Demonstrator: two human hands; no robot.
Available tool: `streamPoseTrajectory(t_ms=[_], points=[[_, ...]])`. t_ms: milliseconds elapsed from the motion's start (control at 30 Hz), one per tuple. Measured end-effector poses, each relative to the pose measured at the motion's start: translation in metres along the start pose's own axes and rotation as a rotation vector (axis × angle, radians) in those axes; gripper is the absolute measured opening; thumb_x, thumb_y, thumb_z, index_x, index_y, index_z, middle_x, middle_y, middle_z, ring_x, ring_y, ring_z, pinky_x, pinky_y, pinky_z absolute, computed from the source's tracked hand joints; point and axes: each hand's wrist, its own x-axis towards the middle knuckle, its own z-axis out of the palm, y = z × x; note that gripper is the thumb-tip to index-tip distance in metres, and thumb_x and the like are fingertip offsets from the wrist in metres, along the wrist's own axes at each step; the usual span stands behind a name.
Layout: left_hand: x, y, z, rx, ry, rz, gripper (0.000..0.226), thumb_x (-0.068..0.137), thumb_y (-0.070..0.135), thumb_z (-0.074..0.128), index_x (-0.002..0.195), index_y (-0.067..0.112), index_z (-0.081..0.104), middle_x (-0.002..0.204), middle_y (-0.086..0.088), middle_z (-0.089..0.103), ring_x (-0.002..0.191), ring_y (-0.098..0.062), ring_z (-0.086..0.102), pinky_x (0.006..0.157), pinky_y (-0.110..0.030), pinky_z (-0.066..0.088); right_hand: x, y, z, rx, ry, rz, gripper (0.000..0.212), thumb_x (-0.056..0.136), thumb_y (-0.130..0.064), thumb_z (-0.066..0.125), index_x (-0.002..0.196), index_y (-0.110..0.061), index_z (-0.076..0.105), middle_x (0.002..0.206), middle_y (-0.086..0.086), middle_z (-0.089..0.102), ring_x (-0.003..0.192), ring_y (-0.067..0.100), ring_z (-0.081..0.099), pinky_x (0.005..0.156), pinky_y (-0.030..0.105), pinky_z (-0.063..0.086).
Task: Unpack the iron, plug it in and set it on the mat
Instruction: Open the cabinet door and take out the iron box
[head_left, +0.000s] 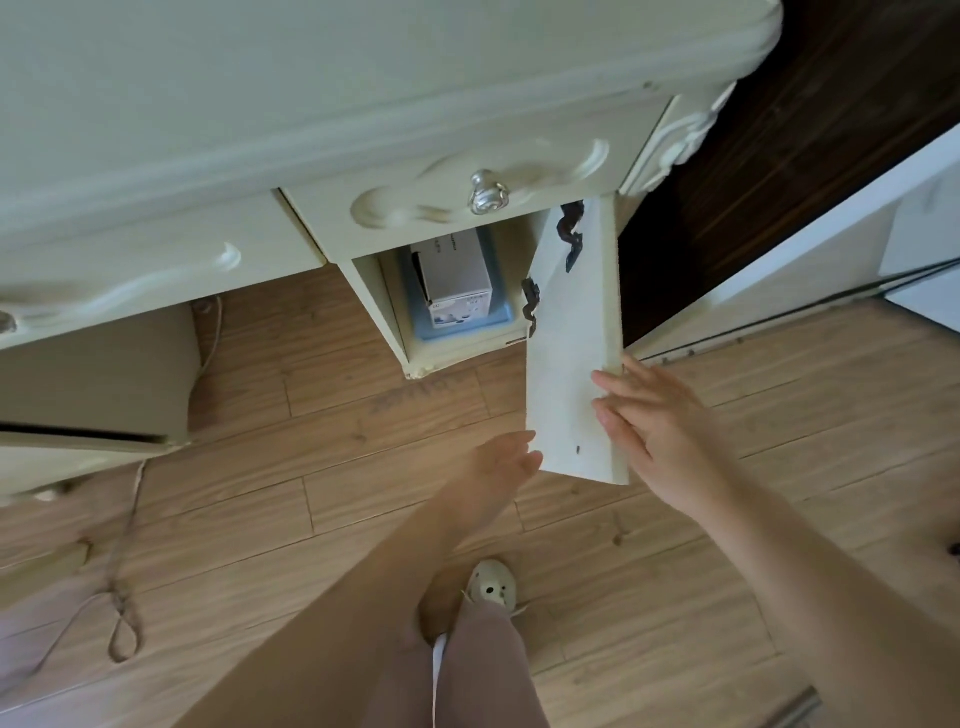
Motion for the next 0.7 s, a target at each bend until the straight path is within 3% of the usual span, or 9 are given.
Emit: streamPoseTrajectory(t_ms=[100, 167, 233, 300, 367, 467, 567, 700], points=[[0.003, 0.002, 0.005, -0.028, 0.028, -0.011, 0.043, 0.082, 0.035, 0.062, 0.122, 0.024, 0.051, 0.130, -0.004, 0.055, 0.123, -0.020, 0.051, 0.103, -0.032, 0.040, -0.017, 0.025, -0.001, -0.105, -0.069, 0.032, 0.072, 0.097, -0.050, 0.012, 0.116, -0.004, 0.064, 0.136, 0.007, 0.054, 0.133, 0.025, 0.039, 0.109, 0.044, 0.029], [0.008, 0.003, 0.009, -0.014, 0.020, -0.031, 0.047, 0.072, 0.040, 0.063, 0.115, 0.027, 0.052, 0.127, -0.008, 0.056, 0.120, -0.021, 0.052, 0.107, -0.037, 0.039, -0.027, 0.041, -0.007, -0.132, -0.148, 0.099, 0.090, 0.090, -0.062, -0.002, 0.133, -0.002, 0.048, 0.148, 0.007, 0.037, 0.140, 0.017, 0.018, 0.114, 0.037, 0.018], [0.010, 0.007, 0.008, 0.096, 0.000, -0.023, 0.038, 0.081, 0.034, 0.061, 0.118, 0.029, 0.053, 0.131, -0.007, 0.055, 0.120, -0.019, 0.052, 0.107, -0.038, 0.040, -0.033, 0.053, -0.014, -0.128, -0.237, 0.172, 0.103, 0.079, -0.070, -0.014, 0.143, -0.003, 0.030, 0.155, 0.006, 0.019, 0.142, 0.013, -0.001, 0.115, 0.030, 0.004], [0.014, 0.011, 0.007, 0.193, 0.009, 0.004, 0.036, 0.090, 0.028, 0.055, 0.126, 0.027, 0.052, 0.127, 0.005, 0.056, 0.114, -0.013, 0.053, 0.101, -0.032, 0.042, -0.039, 0.058, -0.021, -0.211, -0.314, 0.160, 0.098, 0.078, -0.069, -0.018, 0.146, -0.007, 0.016, 0.156, 0.004, 0.010, 0.142, 0.012, -0.004, 0.116, 0.027, -0.004], [0.018, 0.015, 0.003, 0.227, 0.031, 0.007, 0.038, 0.092, 0.024, 0.053, 0.130, 0.022, 0.049, 0.119, 0.009, 0.053, 0.109, -0.011, 0.052, 0.091, -0.026, 0.041, -0.042, 0.054, -0.021, -0.296, -0.343, 0.113, 0.084, 0.088, -0.061, -0.009, 0.145, -0.007, 0.021, 0.152, 0.008, 0.028, 0.141, 0.017, 0.015, 0.115, 0.031, 0.000], [0.019, 0.023, -0.001, 0.262, 0.067, 0.037, 0.039, 0.092, 0.023, 0.054, 0.131, 0.022, 0.049, 0.126, 0.005, 0.054, 0.111, -0.012, 0.053, 0.089, -0.025, 0.042, -0.044, 0.037, -0.015, -0.300, -0.241, 0.140, 0.067, 0.096, -0.048, 0.004, 0.137, -0.007, 0.039, 0.140, 0.011, 0.050, 0.133, 0.024, 0.042, 0.114, 0.042, 0.015], [0.023, 0.025, -0.012, 0.300, 0.115, 0.044, 0.038, 0.091, 0.023, 0.055, 0.129, 0.023, 0.051, 0.127, 0.002, 0.057, 0.104, -0.009, 0.055, 0.074, -0.015, 0.043, -0.035, 0.020, -0.008, -0.291, -0.188, 0.059, 0.053, 0.092, -0.038, 0.026, 0.132, -0.011, 0.048, 0.139, 0.009, 0.052, 0.131, 0.025, 0.046, 0.111, 0.050, 0.013], [0.031, 0.028, -0.029, 0.396, 0.160, 0.062, 0.039, 0.092, 0.028, 0.052, 0.131, 0.027, 0.050, 0.125, 0.009, 0.058, 0.100, -0.003, 0.054, 0.065, -0.007, 0.036, -0.003, 0.004, 0.005, -0.232, -0.261, -0.038, 0.043, 0.089, -0.027, 0.049, 0.129, -0.013, 0.053, 0.143, 0.009, 0.047, 0.134, 0.025, 0.042, 0.111, 0.048, 0.027]])
